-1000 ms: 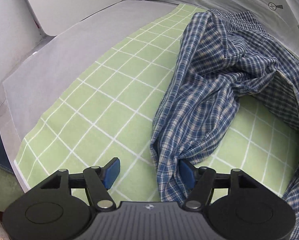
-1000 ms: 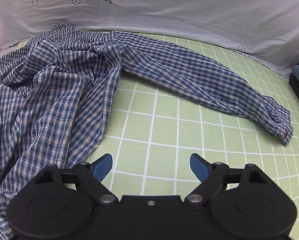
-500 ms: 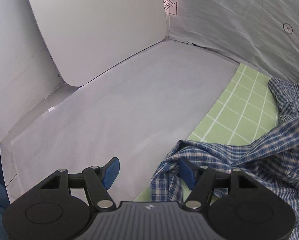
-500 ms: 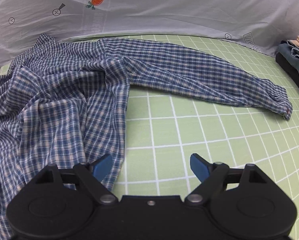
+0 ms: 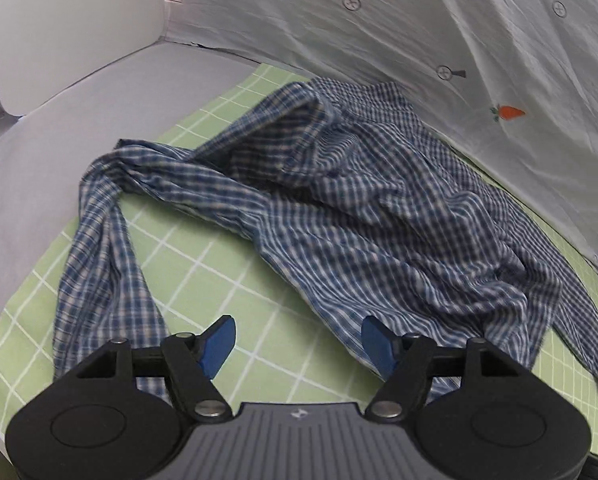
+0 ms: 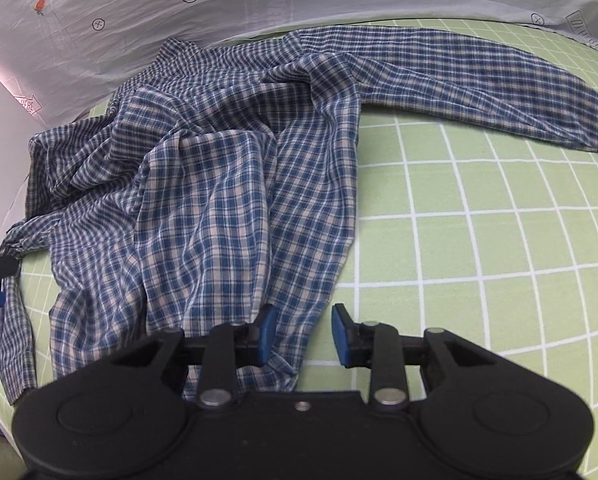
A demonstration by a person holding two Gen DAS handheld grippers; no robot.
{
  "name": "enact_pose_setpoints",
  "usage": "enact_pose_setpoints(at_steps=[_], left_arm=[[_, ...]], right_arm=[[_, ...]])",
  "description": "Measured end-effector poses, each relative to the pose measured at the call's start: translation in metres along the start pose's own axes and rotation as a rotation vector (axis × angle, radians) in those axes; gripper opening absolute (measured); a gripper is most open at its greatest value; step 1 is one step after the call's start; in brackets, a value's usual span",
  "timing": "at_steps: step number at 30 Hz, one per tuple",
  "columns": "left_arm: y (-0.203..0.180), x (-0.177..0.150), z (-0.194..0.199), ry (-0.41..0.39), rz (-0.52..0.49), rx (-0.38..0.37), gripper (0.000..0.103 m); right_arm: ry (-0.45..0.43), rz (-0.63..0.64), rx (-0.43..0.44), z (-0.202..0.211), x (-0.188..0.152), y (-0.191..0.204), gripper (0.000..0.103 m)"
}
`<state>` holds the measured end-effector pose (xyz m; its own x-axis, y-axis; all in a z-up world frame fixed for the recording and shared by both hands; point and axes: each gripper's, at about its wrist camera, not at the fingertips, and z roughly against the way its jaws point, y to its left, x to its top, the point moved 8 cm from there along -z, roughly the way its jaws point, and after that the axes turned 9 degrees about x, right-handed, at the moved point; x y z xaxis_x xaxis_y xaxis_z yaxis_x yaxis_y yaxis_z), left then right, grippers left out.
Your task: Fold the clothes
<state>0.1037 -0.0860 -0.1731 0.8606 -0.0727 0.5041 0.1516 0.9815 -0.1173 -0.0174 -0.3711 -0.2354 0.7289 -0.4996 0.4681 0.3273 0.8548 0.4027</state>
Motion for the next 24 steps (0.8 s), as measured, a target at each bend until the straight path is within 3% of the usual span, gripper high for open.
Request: enact_pose_setpoints(at_steps=[4,6,8,9,11,13,15,18,21,24], left_arm=[[-0.029,-0.036,0.009,0.049,-0.035,-0.072,0.070],[-0.037,-0.054,0.014,0.063,-0.054,-0.091,0.070],[-0.043,-0.069,0.017,0.072,-0.068,-0.094,0.070],[-0.044,-0.076,0.017,0.084,-0.075,-0.088,0.068],[-0.046,-0.085,0.017,0.088,-0.086,-0.078,0.059],[-0.049,-0.092,0.015,0.102,-0.096,-0.072,0.034],[-0.053,-0.095,0.012,0.118,-0.093,-0.065,0.016],[-0.054,-0.096,0.005,0.134,-0.075,-0.040,0.000],[-0.048,-0.093,-0.002,0.142,-0.042,0.004,0.000],[-0.041,-0.088,-0.004,0.148,0.008,-0.003,0.001]], right_arm=[[0.011,0.007,0.064,0.003,-0.005,-0.002,0.026],[0.019,0.024,0.079,0.004,-0.007,-0.002,0.017],[0.018,0.042,0.092,0.005,-0.010,-0.002,0.001],[0.013,0.051,0.097,0.006,-0.011,-0.003,0.001],[0.005,0.061,0.106,0.007,-0.011,-0.007,0.000],[-0.004,0.075,0.084,0.012,-0.010,-0.013,0.000],[-0.024,0.084,0.054,0.020,-0.008,-0.021,0.000],[-0.079,0.090,-0.025,0.040,-0.001,-0.041,0.000],[-0.129,0.085,-0.131,0.059,0.007,-0.069,0.000],[-0.146,0.051,-0.196,0.071,0.010,-0.093,0.000]])
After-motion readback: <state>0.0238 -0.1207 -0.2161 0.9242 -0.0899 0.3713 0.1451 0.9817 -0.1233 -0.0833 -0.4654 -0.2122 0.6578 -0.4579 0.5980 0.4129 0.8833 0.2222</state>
